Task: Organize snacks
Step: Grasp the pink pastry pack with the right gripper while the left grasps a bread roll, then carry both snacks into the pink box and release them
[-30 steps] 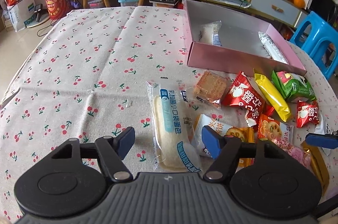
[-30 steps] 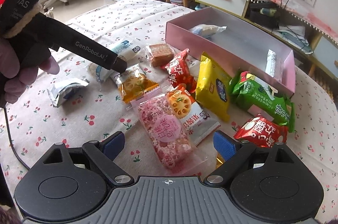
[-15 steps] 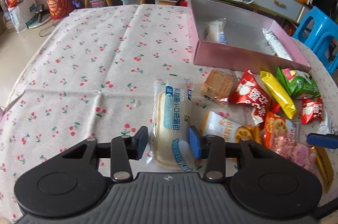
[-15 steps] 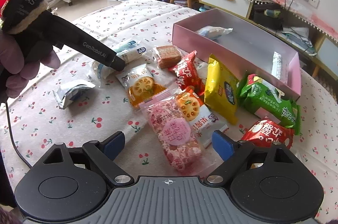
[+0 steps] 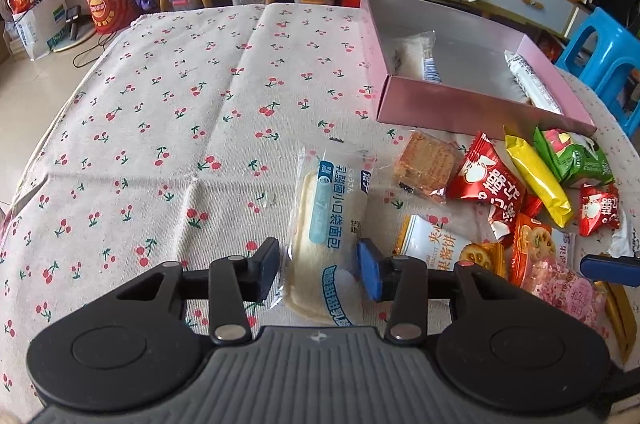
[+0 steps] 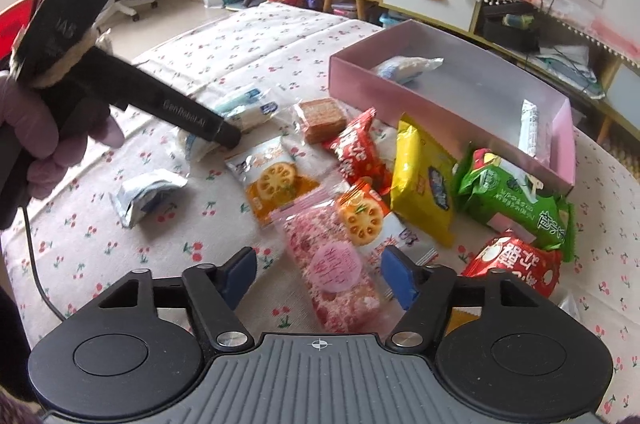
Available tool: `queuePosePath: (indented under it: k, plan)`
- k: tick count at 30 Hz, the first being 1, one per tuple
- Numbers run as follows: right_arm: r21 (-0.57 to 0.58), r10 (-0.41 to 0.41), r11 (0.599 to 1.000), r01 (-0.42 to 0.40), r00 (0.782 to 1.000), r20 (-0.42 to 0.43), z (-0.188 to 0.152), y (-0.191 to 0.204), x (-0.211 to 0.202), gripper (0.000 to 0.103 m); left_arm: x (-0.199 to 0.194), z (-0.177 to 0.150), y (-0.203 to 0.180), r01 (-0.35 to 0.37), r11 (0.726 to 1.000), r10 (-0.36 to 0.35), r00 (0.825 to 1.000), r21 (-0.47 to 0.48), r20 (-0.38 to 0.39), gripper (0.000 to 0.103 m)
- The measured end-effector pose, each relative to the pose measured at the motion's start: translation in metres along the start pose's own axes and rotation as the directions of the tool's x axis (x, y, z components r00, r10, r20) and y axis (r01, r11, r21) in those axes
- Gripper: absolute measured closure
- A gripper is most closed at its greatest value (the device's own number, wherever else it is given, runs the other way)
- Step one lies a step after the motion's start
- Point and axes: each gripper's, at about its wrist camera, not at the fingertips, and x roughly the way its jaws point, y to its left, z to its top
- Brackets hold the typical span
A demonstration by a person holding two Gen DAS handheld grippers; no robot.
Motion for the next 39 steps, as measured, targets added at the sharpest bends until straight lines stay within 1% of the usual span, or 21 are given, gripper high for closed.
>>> queuePosePath:
  k: [5,6,7,9,10,12,14,16,17,20,21,23,24,25,26,29,32,33,35,39]
  plan:
    - [-0.003,-0.007,1.000,0.007,1.000,0.003,0.004,-0.004,0.004,0.043,0.002,0.002,-0.006,-0.018,1.000,0.018,1.000,0.025,0.003,0.063]
    - [-0.010,-0.007,1.000,0.007,1.000,-0.004,0.005,-0.004,0.006,0.047,0.003,0.003,-0.007,-0.021,0.999,0.021,1.000,0.029,0.001,0.063]
    - [-0.016,-0.010,1.000,0.010,1.000,-0.011,0.005,-0.003,0.008,0.050,0.002,0.004,-0.007,-0.023,0.999,0.024,1.000,0.033,-0.002,0.064]
    - [-0.009,-0.016,1.000,0.016,0.999,-0.035,0.006,-0.003,0.014,0.056,0.002,0.005,-0.006,-0.022,0.999,0.022,1.000,0.031,-0.008,0.068]
    - [0.001,-0.019,1.000,0.019,0.999,-0.045,0.008,-0.004,0.016,0.057,0.001,0.006,-0.004,-0.016,1.000,0.016,1.000,0.026,-0.013,0.070]
    - [0.007,-0.024,1.000,0.024,0.998,-0.053,0.010,-0.003,0.017,0.067,0.001,0.007,0.000,0.002,1.000,-0.002,1.000,0.010,-0.023,0.073]
    - [0.041,-0.009,0.999,0.012,0.997,-0.078,0.014,-0.002,0.017,0.069,0.001,0.008,0.003,0.019,1.000,-0.019,0.999,-0.011,-0.032,0.075]
    - [0.074,-0.004,0.997,0.012,0.994,-0.106,0.018,-0.002,0.017,0.069,0.000,0.009,0.007,0.038,0.999,-0.039,0.998,-0.034,-0.042,0.077]
    - [0.094,0.013,0.996,-0.002,0.993,-0.120,0.019,-0.002,0.017,0.070,0.000,0.010,0.007,0.046,0.998,-0.048,0.998,-0.043,-0.047,0.077]
    - [0.168,0.102,0.983,-0.078,0.985,-0.141,0.019,-0.004,0.017,0.070,-0.001,0.011,0.011,0.068,0.996,-0.072,0.996,-0.064,-0.062,0.078]
    - [0.174,0.116,0.981,-0.091,0.983,-0.141,0.019,-0.004,0.016,0.068,-0.001,0.011,0.012,0.072,0.995,-0.076,0.995,-0.065,-0.066,0.078]
    - [0.157,0.109,0.984,-0.089,0.986,-0.125,0.018,-0.002,0.015,0.067,0.000,0.011,0.013,0.077,0.995,-0.082,0.994,-0.071,-0.067,0.077]
    - [0.141,0.104,0.986,-0.086,0.987,-0.125,0.018,-0.001,0.016,0.064,0.000,0.012,0.013,0.079,0.994,-0.084,0.994,-0.072,-0.068,0.077]
    - [0.136,0.101,0.987,-0.083,0.986,-0.130,0.018,0.000,0.017,0.064,0.001,0.012,0.013,0.079,0.995,-0.084,0.994,-0.067,-0.067,0.077]
    - [0.139,0.099,0.987,-0.080,0.985,-0.138,0.017,0.000,0.019,0.064,0.001,0.012,0.012,0.074,0.995,-0.078,0.995,-0.060,-0.066,0.074]
    - [0.135,0.090,0.989,-0.068,0.983,-0.160,0.015,0.002,0.019,0.064,0.002,0.012,0.008,0.060,0.997,-0.063,0.996,-0.043,-0.062,0.073]
    - [0.104,0.078,0.993,-0.061,0.982,-0.170,0.011,0.006,0.018,0.064,0.003,0.014,0.007,0.053,0.998,-0.056,0.997,-0.041,-0.062,0.073]
    - [0.094,0.072,0.994,-0.057,0.983,-0.169,0.010,0.007,0.018,0.066,0.003,0.014,0.007,0.051,0.998,-0.053,0.997,-0.042,-0.064,0.073]
    - [0.086,0.064,0.995,-0.050,0.984,-0.167,0.010,0.008,0.017,0.071,0.003,0.016,0.008,0.044,0.998,-0.047,0.997,-0.043,-0.067,0.077]
    - [0.122,0.073,0.991,-0.054,0.985,-0.155,0.014,0.006,0.015,0.072,0.000,0.017,0.013,0.054,0.996,-0.059,0.996,-0.070,-0.067,0.081]
